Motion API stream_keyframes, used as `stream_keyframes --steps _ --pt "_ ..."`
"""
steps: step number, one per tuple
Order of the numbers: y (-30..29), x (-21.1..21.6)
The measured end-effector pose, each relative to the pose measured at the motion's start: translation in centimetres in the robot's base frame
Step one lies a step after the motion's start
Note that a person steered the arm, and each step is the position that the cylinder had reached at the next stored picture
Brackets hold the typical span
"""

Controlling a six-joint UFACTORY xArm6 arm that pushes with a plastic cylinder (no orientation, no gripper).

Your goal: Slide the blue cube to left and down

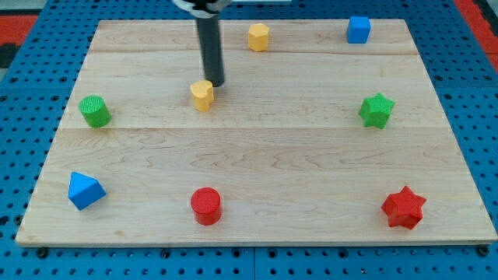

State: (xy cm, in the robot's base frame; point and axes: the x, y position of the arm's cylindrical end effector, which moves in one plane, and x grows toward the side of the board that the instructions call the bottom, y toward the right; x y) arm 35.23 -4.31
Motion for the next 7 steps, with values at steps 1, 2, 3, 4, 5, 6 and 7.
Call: stream_keyframes --steps 1,2,3,4,5,6,7 --pt "-6.1 -3.1" --pt "-9.0 -0.5" --pt "0.9 2.5" --pt "7.2 2.6" --pt "9.9 -2.2" --pt "22.5 -5.7" --pt "36.7 -10.4"
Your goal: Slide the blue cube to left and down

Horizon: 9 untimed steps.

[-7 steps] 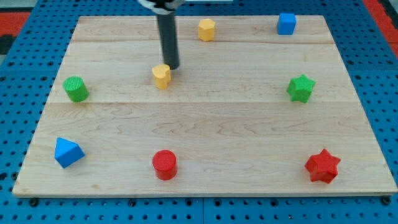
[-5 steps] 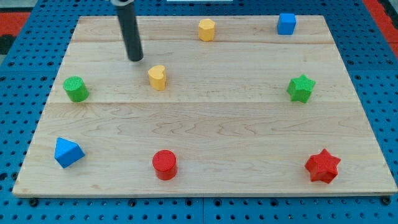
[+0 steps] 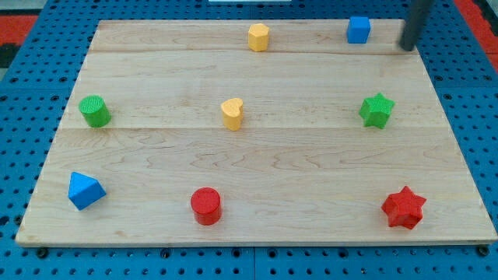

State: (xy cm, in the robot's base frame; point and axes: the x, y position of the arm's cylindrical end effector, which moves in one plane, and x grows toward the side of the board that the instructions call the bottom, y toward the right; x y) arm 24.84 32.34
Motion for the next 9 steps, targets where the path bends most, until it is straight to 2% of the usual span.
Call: stream_keyframes --steps 1,2,3,4,5,6,7,8,9 --pt "2.1 -0.6" --pt "1.9 -5.6" --pt "-3.6 -5.2" --pt "-12.1 -1.6" --pt "-15.7 -3.3" --pt "-14.8 -5.7" --pt "-22.8 -2.3" --pt "-27.9 4.2" --pt "-31.8 7.0"
